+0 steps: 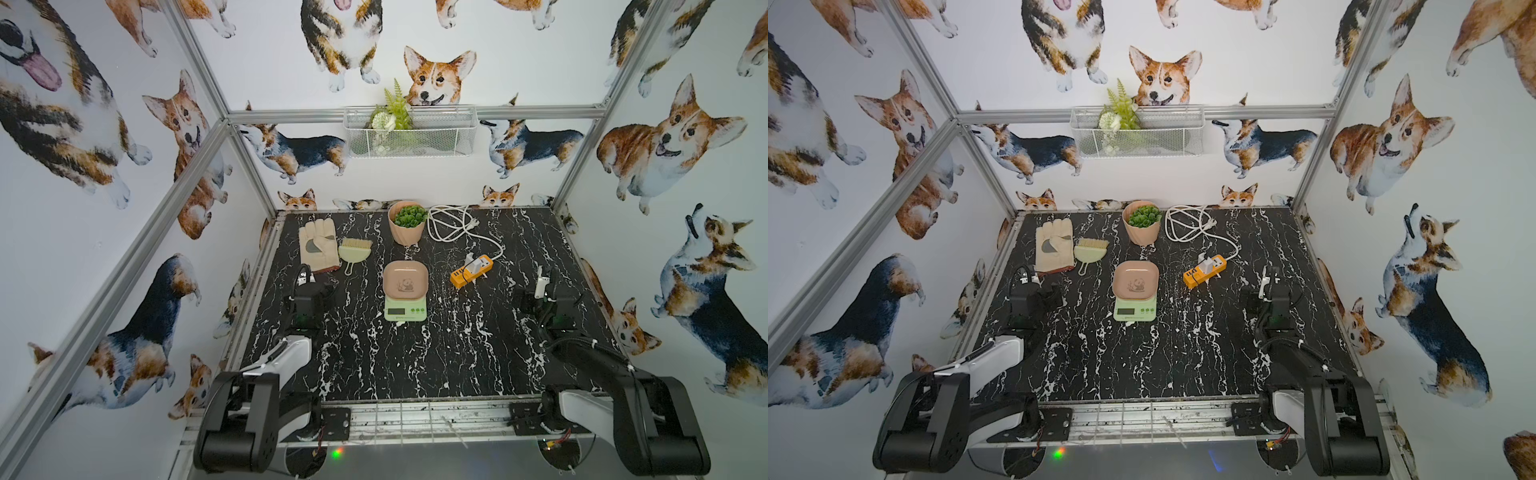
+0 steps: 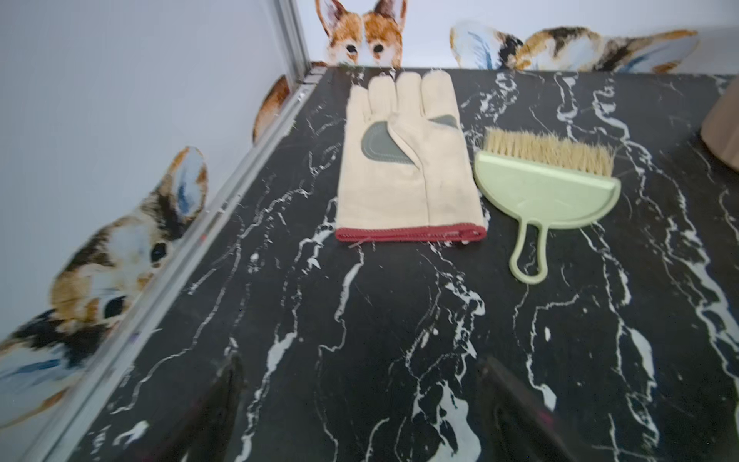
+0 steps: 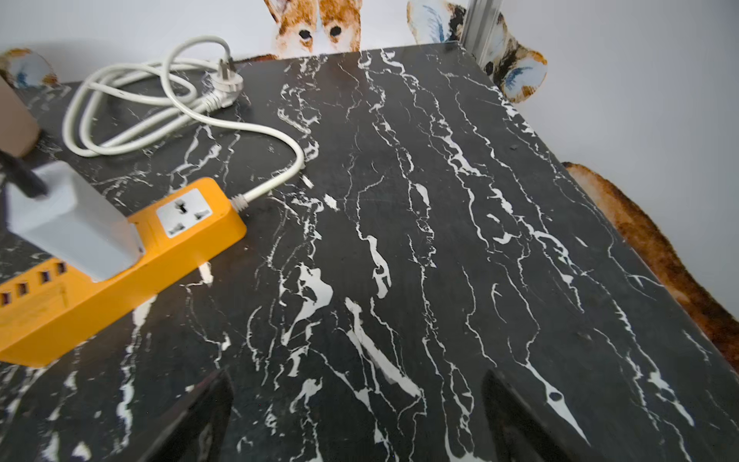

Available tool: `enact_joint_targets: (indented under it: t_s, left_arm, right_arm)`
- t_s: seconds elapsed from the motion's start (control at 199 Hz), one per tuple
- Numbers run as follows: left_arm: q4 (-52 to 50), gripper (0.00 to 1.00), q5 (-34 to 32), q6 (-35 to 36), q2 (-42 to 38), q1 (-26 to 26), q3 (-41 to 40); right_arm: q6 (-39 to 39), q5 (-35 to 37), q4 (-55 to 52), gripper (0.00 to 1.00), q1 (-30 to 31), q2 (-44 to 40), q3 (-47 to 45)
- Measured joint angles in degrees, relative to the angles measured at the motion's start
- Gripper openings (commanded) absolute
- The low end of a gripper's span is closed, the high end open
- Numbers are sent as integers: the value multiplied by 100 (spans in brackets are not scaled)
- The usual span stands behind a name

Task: Charge the electronic scale
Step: Reset both arms

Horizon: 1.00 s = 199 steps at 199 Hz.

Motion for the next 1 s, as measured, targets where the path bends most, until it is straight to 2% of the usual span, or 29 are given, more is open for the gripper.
enact_joint_targets:
  t_s: [0.131,0.296,0.362,0.472,0.543,1.0]
  left_arm:
    - [859,96,407,153,575,24,-57]
    - [1989,97,741,330,1379,68,-74]
    - [2258,98,857,391,1670,68,-70]
    - [2214,100,887,444,1766,68,149]
    - [2264,100,944,459,1773,68,275]
    - [2197,100,986,468,1788,68,293]
  right_arm:
    - [-68,-210,763,100,-101,413,0]
    - [-133,-691,1963,100,-186,1526,-118]
    - [-170,-898,1902,100,-186,1620,-98]
    - [-166,-883,2177,100,-188,1698,168]
    - [-155,-800,1991,100,-188,1659,251]
    - [-129,-638,1996,100,-190,1683,267]
